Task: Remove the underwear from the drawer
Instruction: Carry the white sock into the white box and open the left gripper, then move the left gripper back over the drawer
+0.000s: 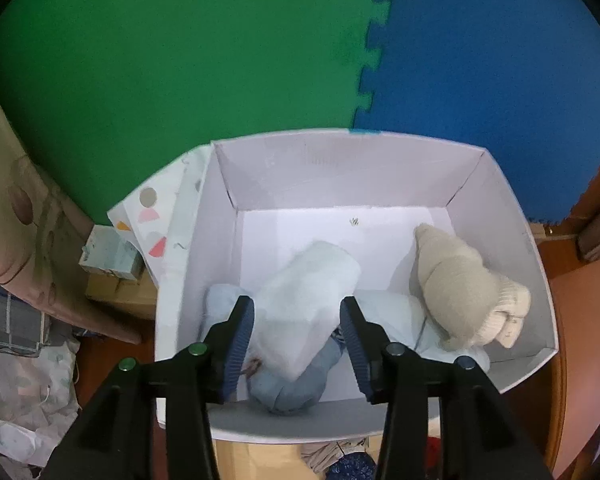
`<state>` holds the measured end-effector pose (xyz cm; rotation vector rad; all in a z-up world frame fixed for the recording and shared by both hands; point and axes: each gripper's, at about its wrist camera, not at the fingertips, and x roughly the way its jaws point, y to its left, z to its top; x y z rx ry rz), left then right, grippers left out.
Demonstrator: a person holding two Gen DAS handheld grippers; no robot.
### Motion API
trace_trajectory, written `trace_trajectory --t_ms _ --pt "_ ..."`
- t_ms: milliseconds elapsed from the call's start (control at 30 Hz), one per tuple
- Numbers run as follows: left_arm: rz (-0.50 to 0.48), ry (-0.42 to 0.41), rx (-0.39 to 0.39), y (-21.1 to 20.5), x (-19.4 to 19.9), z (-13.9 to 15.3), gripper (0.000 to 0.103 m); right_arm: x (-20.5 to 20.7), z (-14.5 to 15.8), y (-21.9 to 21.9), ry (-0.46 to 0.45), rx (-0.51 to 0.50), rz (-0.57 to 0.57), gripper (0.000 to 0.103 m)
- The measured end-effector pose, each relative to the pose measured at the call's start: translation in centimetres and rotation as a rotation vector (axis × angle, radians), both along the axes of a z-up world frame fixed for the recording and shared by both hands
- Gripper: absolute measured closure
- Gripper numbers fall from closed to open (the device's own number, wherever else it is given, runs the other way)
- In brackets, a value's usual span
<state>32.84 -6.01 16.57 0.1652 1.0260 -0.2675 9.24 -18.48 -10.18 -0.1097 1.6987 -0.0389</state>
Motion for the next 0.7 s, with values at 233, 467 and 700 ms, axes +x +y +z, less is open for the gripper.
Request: trace_trajectory --t_ms 233,467,700 --pt "-0.009 -0.065 -0.022 2.0 -2.8 3.8 0.051 0.0 0.1 0.0 0.000 0.000 0.000 0.047" --pt "-0.025 -0.103 0.029 5.9 -7.7 5.6 0.051 0.0 0.1 -0.1 0.000 0.000 0.000 0.047" --pt "-0.045 -0.105 0.112 9.7 -12.9 2.8 0.051 0.3 0.3 -0.4 0.000 0.000 0.001 0.047"
